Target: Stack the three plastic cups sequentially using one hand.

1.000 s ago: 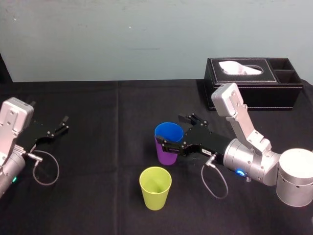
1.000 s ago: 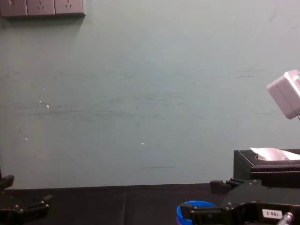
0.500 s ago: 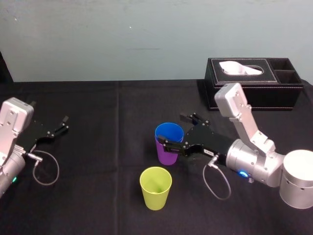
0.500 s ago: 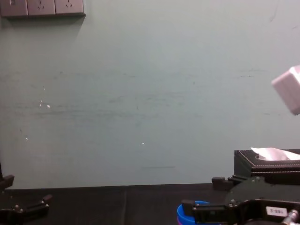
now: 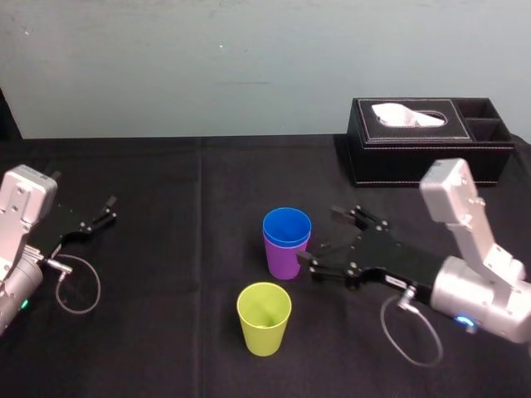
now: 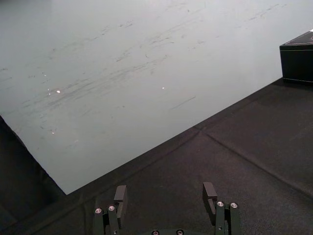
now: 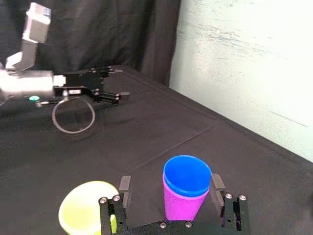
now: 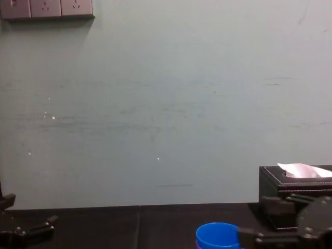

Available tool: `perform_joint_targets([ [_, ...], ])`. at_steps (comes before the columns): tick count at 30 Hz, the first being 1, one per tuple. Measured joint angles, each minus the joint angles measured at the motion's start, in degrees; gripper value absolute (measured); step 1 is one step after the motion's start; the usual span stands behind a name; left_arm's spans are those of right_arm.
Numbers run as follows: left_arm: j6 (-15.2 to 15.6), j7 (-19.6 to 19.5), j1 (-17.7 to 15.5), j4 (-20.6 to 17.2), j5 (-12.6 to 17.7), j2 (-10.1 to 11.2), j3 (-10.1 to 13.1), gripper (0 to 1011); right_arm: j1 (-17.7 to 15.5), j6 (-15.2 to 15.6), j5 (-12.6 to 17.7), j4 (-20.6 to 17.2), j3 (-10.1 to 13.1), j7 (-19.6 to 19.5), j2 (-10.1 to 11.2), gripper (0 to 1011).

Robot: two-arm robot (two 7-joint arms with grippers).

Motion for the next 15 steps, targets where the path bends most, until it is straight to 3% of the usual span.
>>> perform_joint_targets([
  [6,0.0,0.0,0.0,0.0,0.0,0.0,0.0,1011,-3.1,-3.3,2.4,-1.0,1.3,3.4,4.2,1000],
  [15,0.0,0.0,0.0,0.0,0.0,0.0,0.0,1011,-4.3,-6.7,2.4,0.7,-0.3,6.3,6.5,1000],
])
